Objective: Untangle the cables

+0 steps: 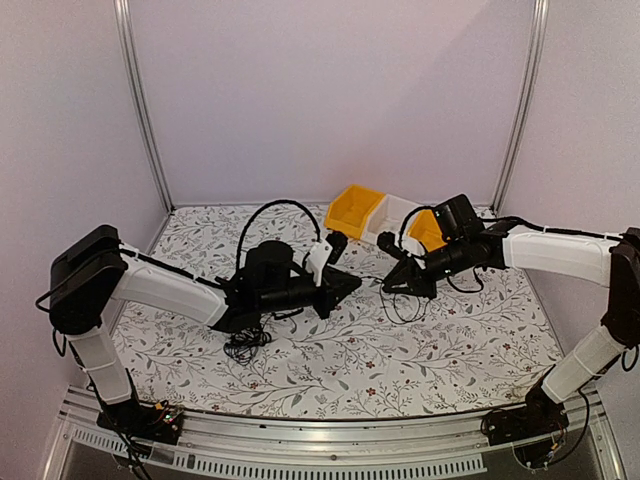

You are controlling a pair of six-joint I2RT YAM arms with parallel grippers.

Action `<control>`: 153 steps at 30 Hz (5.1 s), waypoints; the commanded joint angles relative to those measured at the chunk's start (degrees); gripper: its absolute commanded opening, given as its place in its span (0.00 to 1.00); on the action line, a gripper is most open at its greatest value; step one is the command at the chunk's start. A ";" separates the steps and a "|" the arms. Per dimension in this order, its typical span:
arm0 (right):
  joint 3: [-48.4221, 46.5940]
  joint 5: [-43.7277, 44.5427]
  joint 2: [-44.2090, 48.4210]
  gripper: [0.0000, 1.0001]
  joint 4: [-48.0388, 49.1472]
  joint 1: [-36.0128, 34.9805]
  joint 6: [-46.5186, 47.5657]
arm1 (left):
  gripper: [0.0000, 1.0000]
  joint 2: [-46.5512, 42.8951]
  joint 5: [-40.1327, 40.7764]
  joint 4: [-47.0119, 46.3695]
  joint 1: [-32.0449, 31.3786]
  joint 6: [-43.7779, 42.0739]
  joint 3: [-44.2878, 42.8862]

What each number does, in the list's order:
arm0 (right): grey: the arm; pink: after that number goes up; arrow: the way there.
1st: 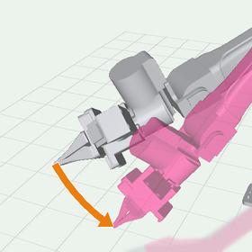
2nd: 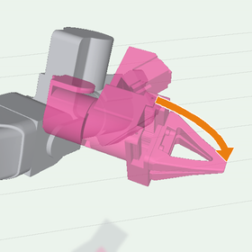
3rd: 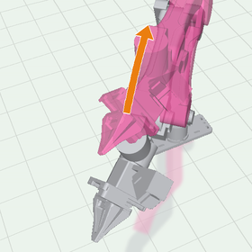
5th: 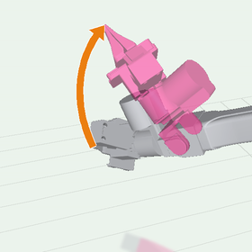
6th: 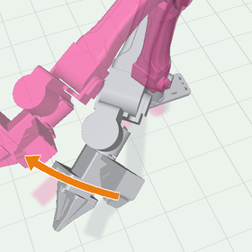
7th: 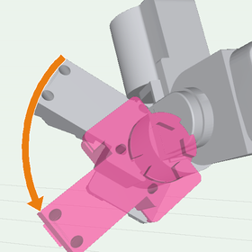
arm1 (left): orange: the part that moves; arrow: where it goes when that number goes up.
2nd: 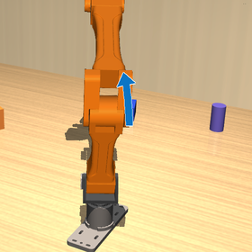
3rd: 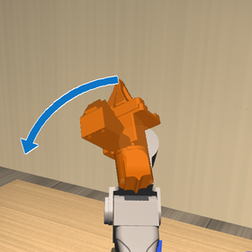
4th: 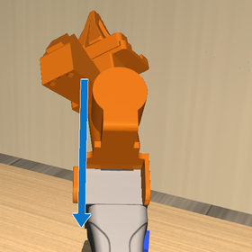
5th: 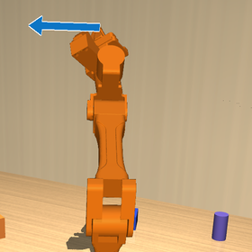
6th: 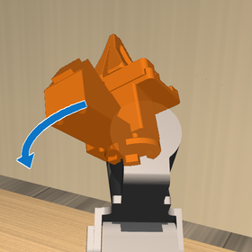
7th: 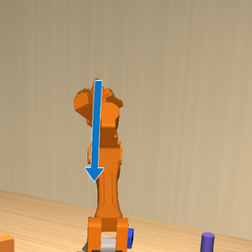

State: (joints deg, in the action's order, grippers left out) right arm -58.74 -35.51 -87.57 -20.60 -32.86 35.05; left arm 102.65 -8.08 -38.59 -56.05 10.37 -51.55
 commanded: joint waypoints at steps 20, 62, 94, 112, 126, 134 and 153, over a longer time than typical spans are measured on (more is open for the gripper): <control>-0.15 1.23 0.36 0.10 0.85 -0.71 0.26 | 0.00 3.38 -6.72 5.46 0.56 -0.58 -4.74; 0.16 3.47 2.58 0.11 1.97 -0.71 -0.42 | 0.00 5.45 -5.54 6.68 1.14 3.11 -5.98; 0.56 6.49 1.84 0.00 7.86 -0.79 -9.16 | 0.05 11.23 35.58 -13.20 -11.25 16.69 -6.92; 0.91 6.03 2.28 0.00 8.05 -0.71 -9.16 | 0.12 15.15 23.25 -18.81 -7.36 19.54 -8.44; 0.99 4.44 2.31 0.00 7.64 -0.72 -8.82 | 0.09 16.43 25.07 -16.99 -7.18 19.65 -10.77; 0.73 3.38 2.05 0.00 6.83 -0.72 -8.02 | 0.01 17.04 27.24 -16.68 -6.88 18.64 -12.48; 0.38 1.71 1.80 0.00 5.05 -0.71 -6.67 | 0.01 20.98 28.65 -22.50 -2.98 17.58 -15.42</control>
State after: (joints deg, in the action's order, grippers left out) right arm -58.52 -29.26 -86.41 -13.58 -32.51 27.29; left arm 122.65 18.74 -56.47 -62.11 28.25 -65.45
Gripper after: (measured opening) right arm 0.020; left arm 0.014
